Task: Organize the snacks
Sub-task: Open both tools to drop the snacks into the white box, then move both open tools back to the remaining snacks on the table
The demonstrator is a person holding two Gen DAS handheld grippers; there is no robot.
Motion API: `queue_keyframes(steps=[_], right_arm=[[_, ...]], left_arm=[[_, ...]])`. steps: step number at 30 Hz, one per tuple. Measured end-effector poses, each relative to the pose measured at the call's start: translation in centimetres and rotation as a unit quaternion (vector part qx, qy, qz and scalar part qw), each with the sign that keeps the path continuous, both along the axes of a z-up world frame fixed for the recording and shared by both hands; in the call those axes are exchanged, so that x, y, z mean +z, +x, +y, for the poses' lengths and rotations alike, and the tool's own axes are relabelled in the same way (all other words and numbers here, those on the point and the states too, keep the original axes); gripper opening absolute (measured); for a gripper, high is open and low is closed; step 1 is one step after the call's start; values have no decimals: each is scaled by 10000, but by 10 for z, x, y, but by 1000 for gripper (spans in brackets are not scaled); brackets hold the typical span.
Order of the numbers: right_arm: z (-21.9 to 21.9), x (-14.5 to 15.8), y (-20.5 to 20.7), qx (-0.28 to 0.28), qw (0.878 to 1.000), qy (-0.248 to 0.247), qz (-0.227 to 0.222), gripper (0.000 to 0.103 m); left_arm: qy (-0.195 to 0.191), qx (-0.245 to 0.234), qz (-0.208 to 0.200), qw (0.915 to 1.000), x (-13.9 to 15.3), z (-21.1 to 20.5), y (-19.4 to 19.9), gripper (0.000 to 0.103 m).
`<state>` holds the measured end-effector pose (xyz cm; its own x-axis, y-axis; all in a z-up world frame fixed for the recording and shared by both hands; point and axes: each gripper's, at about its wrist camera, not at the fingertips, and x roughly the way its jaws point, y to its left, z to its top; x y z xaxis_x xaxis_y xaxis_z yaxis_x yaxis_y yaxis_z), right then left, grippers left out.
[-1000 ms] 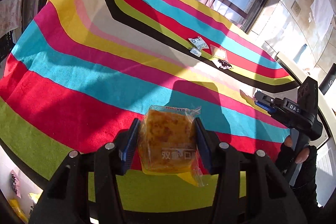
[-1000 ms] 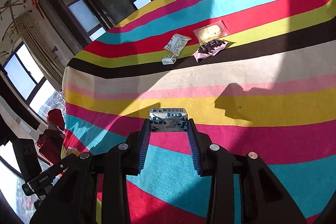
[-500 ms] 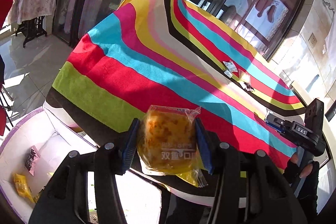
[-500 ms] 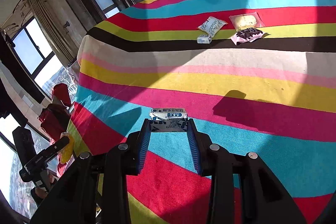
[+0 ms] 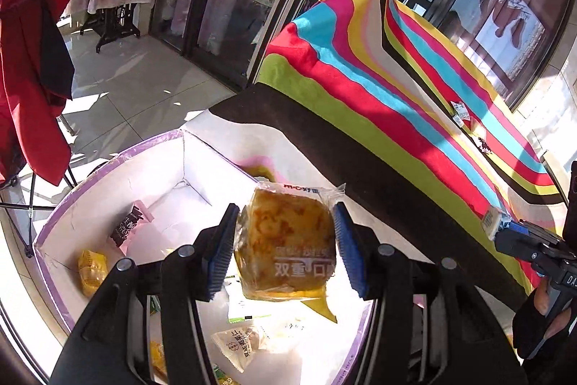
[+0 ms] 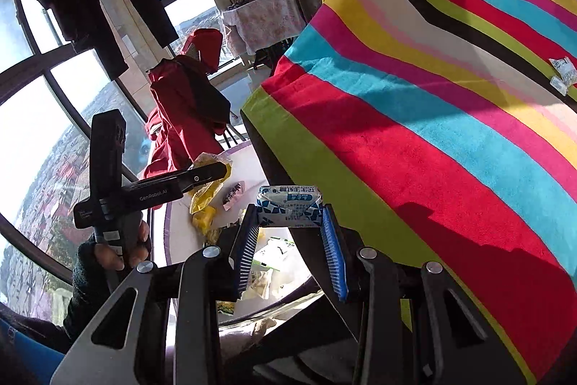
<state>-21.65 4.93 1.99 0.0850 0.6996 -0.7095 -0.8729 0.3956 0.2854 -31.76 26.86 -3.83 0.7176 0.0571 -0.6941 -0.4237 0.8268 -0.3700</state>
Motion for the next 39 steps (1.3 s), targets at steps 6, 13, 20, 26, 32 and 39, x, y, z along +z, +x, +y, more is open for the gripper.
queue_keyframes(steps=[6,13,20,26,32,39], right_arm=[[48,-33,-44,953,9941,-514,-29,36],[46,-41,-39,924,9945,-403,282,58],[-4,-18,-17,492,9981,71,360,62],[-79,40,-2,462,9909,1256,160,73],[-176,77,41,-904,9737,1972,-698,87],[-268,46,140,-3598,9174,1680,-263,87]], left_arm=[[84,479,708,9963,-29,29,-16,56],[-322,1182,1014,9873,-46,56,-31,87],[-357,1479,368,9877,-11,41,-11,96],[572,175,-133,9981,54,-36,60,101],[662,-1556,-869,9817,115,-132,154,101],[919,-1866,-319,9776,102,-228,311,101]])
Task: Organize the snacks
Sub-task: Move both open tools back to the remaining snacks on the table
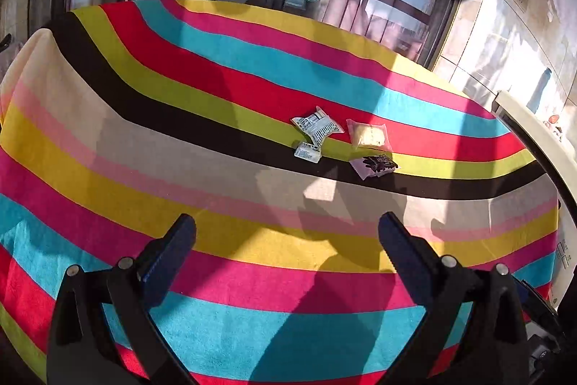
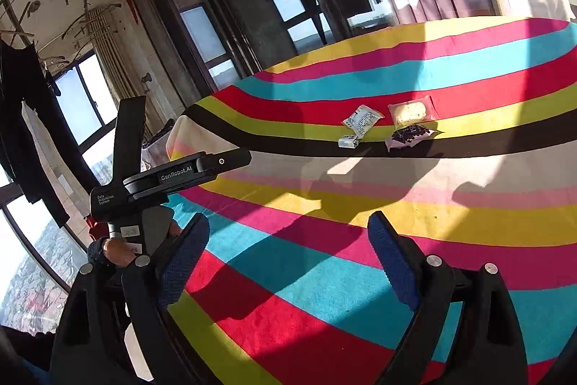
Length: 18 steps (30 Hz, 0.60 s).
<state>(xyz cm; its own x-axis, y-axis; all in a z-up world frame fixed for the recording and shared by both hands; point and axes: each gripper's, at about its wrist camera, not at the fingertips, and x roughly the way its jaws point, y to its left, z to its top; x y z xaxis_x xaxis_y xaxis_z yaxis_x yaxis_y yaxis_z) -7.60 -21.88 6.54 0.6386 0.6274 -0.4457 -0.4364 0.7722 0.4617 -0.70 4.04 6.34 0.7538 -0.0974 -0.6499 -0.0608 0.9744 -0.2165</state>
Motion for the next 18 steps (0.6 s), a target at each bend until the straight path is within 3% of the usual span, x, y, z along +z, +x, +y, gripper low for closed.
queue_keyframes(steps=[4,6,9,12,18], right_arm=[[-29,-25,30,-689,9961,95,538,87],[-37,-31,42,-886,9938,1,679,87],[-40,-34,58,-1039,9912,-106,819,87],[-40,-34,79,-1224,9886,-149,868,87],[-4,-48,150,-1705,9764,-32,1327,87]], left_arm=[[457,325,327,9979,-23,-26,62,101],[407,397,434,9974,-37,-29,80,101],[12,463,451,9979,-47,-19,81,101],[-557,382,5,9977,-42,-2,65,101],[-1382,645,282,9879,-54,19,74,101]])
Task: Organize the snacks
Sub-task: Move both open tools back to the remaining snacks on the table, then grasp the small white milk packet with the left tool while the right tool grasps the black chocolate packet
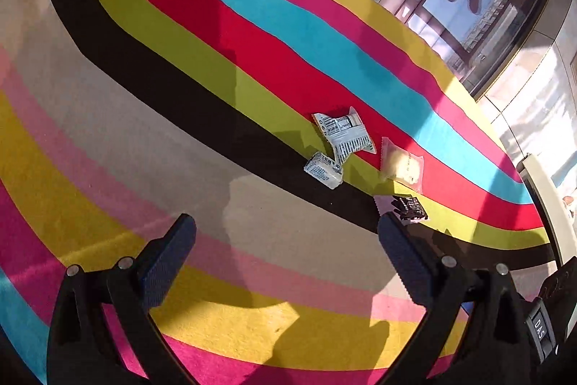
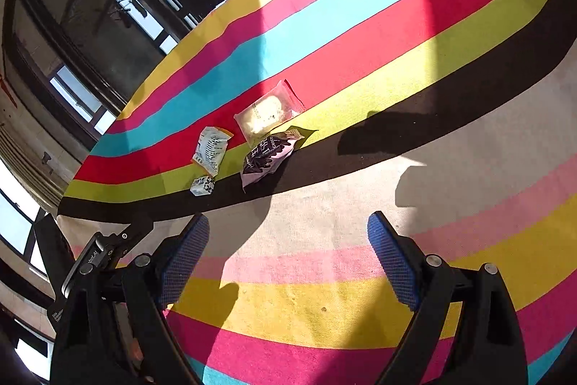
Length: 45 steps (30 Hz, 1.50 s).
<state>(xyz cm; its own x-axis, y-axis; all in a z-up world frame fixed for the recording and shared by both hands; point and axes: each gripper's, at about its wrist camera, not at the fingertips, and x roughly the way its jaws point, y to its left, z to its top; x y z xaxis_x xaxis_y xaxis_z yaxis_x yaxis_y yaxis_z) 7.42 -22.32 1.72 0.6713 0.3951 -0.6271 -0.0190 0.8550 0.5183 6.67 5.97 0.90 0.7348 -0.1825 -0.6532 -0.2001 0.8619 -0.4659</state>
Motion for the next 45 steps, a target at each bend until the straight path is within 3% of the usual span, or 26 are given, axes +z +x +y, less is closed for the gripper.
queue_keyframes(steps=[5,7,14,17,20,22,24,29,33,34,35,36,40,43,45], right_arm=[[35,-5,51,-663,9958,-534,344,87],[54,-5,68,-854,9895,-1064,481,88],[117,-12,94,-719,9595,-2611,771,83],[107,-10,83,-464,9656,-2492,573,62],[81,-9,67,171,9774,-2089,293,51],[62,-9,57,400,9771,-2074,248,45],[48,-10,50,495,9772,-2053,227,48],[42,-10,56,315,9768,-2091,327,69],[62,-13,61,389,9611,-2709,357,68],[63,-12,58,476,9608,-2714,311,54],[62,-10,53,488,9601,-2736,298,29],[57,-9,47,451,9621,-2674,287,22],[12,-1,3,490,9886,-1413,-179,22],[-18,5,-27,457,9937,-777,-666,22],[-30,17,-18,354,9948,-530,-796,22]], left_arm=[[-250,96,90,9996,-6,6,3,101],[-272,104,75,9995,-6,7,2,101],[-212,72,82,9997,-6,7,1,101],[-272,62,55,9996,-7,9,1,101],[-266,63,49,9996,-6,8,2,101],[-168,59,74,9998,-6,6,2,101],[-35,49,113,9999,-6,3,3,101],[187,22,179,9997,-5,-2,5,101],[119,24,142,9998,-5,0,3,101],[134,23,146,9998,-5,0,3,101],[155,23,152,9998,-5,-1,3,101],[180,24,160,9997,-5,-1,3,101],[301,19,192,9994,-5,-5,4,101],[463,9,240,9986,-5,-9,5,101],[569,3,281,9980,-5,-12,6,101]])
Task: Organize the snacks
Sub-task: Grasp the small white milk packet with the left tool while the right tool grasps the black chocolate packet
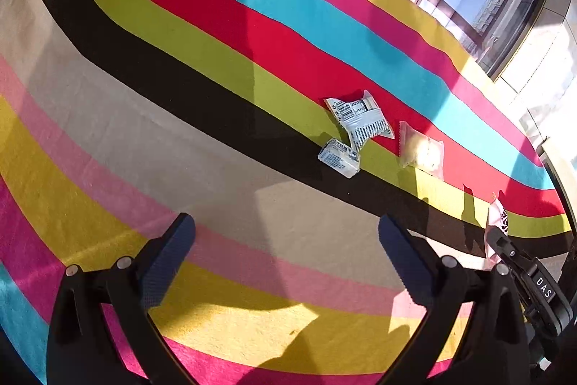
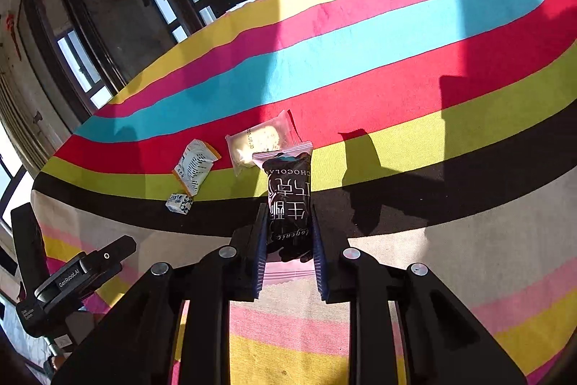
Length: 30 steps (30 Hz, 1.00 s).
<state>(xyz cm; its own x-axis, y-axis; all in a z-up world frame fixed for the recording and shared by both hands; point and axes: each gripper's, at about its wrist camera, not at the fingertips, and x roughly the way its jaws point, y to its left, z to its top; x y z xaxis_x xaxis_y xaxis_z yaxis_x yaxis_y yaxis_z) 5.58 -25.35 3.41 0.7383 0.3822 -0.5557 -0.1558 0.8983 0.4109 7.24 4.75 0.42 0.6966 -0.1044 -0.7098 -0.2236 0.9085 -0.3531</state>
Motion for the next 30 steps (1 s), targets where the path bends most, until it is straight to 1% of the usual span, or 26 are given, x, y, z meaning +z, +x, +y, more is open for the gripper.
queue_keyframes(steps=[3,4,6,7,8,10,12,13,14,16,18,20,23,25,26,28,30], right_arm=[[-11,13,4,-155,9998,57,-141,22],[-15,13,7,-202,9997,72,-144,23],[-21,12,15,-331,9994,67,-100,23],[-22,9,16,-374,9993,67,-35,23],[-22,6,28,-377,9992,104,58,23],[-21,-1,28,-351,9992,107,154,23],[-17,-5,30,-357,9992,-3,196,23],[-16,-5,30,-359,9992,-12,176,23],[-17,-4,30,-360,9992,8,160,23],[-20,-4,30,-388,9990,116,193,23],[-24,-8,32,-422,9984,241,291,23],[-26,-11,35,-445,9978,313,380,23],[-26,-11,34,-455,9977,322,381,23],[-24,-11,34,-449,9979,262,374,23],[-22,-11,34,-444,9981,232,372,23],[-20,-10,34,-431,9983,168,355,23],[-17,-10,34,-420,9985,109,335,23]], left_arm=[[145,-53,93,9998,0,-4,2,101],[176,-64,117,9998,0,-4,3,101],[274,-66,185,9994,0,-7,5,101],[385,-63,264,9989,0,-10,7,101],[526,-85,370,9979,0,-14,10,101],[777,-386,568,9946,-1,-27,23,101],[834,-793,677,9910,1,-39,38,101],[859,-934,674,9896,4,-43,45,101],[975,-1043,621,9878,8,-47,53,101],[1340,-1097,457,9838,15,-51,66,101],[1614,-1194,509,9783,16,-53,80,101],[1739,-1308,449,9750,15,-54,88,101],[1764,-1489,416,9721,13,-54,93,101],[1803,-1517,412,9710,11,-54,93,95],[1799,-1549,446,9704,9,-54,93,90],[1854,-1601,467,9684,2,-54,94,87],[2092,-1693,503,9618,-5,-59,92,78]])
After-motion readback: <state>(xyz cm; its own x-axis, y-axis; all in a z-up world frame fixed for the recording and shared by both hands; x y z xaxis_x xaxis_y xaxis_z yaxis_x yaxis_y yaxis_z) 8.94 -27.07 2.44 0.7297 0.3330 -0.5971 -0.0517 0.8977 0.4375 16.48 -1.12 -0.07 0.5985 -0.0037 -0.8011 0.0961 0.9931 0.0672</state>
